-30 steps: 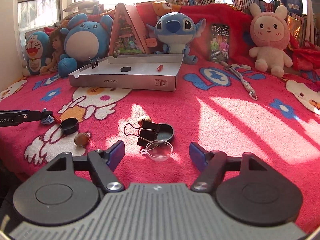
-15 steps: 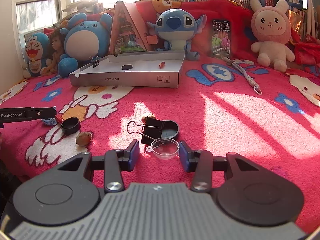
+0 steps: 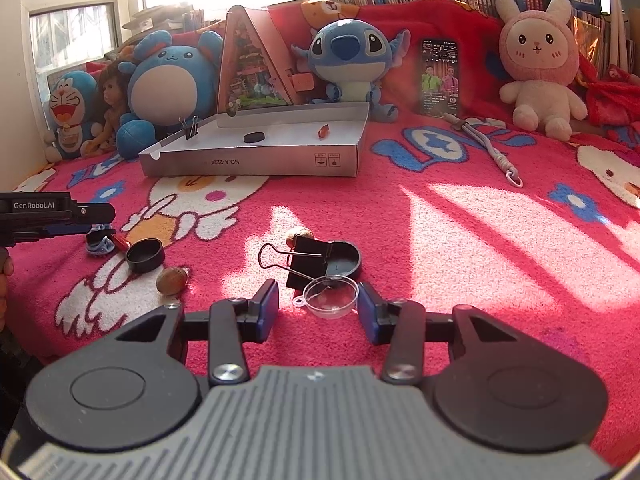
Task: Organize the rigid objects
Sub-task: 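Grasp the blue hair clip with the left tool while the right tool grasps the clear dish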
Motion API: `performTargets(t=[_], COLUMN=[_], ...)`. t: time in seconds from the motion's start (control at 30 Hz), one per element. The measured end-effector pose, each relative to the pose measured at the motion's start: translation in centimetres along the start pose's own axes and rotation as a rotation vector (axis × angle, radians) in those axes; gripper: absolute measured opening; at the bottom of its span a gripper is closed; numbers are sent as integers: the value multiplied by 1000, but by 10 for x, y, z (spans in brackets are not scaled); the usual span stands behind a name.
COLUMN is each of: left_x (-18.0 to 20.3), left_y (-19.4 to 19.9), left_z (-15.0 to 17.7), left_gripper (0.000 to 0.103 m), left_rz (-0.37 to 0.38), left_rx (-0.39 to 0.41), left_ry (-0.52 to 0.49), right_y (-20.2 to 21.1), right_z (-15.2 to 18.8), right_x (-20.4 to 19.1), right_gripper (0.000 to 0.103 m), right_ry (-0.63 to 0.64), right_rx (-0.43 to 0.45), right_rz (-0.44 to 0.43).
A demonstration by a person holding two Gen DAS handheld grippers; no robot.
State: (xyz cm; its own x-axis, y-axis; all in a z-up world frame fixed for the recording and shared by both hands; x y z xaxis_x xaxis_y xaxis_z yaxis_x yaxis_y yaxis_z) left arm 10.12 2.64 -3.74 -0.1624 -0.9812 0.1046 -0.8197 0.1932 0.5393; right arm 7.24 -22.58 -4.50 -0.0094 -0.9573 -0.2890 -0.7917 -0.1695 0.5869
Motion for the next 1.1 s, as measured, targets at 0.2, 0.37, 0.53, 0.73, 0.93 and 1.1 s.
performTargets(t=[0.2,0.37,0.53,0.73,0.93,1.1], left_x=[1,4,5,9,11,17], left_y=[-7,-9,-10,-2,-2,-9], left_z=[4,2,0,-14,-39,-57], left_gripper=[47,38,36,36,36,36], left_rz=[-10,2,1,15,52,55], left_rx=[-35,-34,-33,11,32,51], left_ry=[-12,-16,-23,-45,-41,-63], right_y=[0,0,1,4,6,1], right_z=[1,1,1,0,-11,-22], right_x=[-1,0,0,-9,-19,-25], right_gripper=[51,51,48,37,37,37], right_ry=[-9,-18,-20,25,51,50], right_rx=[6,9,11,10,32,51], right_rz=[-3,-2,3,-1,-12,-18])
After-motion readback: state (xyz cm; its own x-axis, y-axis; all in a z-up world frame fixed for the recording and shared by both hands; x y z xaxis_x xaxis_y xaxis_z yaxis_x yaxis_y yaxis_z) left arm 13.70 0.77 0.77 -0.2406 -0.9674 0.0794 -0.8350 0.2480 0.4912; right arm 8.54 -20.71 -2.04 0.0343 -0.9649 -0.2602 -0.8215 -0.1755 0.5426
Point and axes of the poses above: each gripper's, at about its wrist camera, not at the fingertips, and y roughly against the way its jaws point, x to its right, z to its underside, the point moved 8 cm from there along -y, roughly the way its jaws point, and after that the axes turned 12 degrees about -y, right-handed, at the moved point
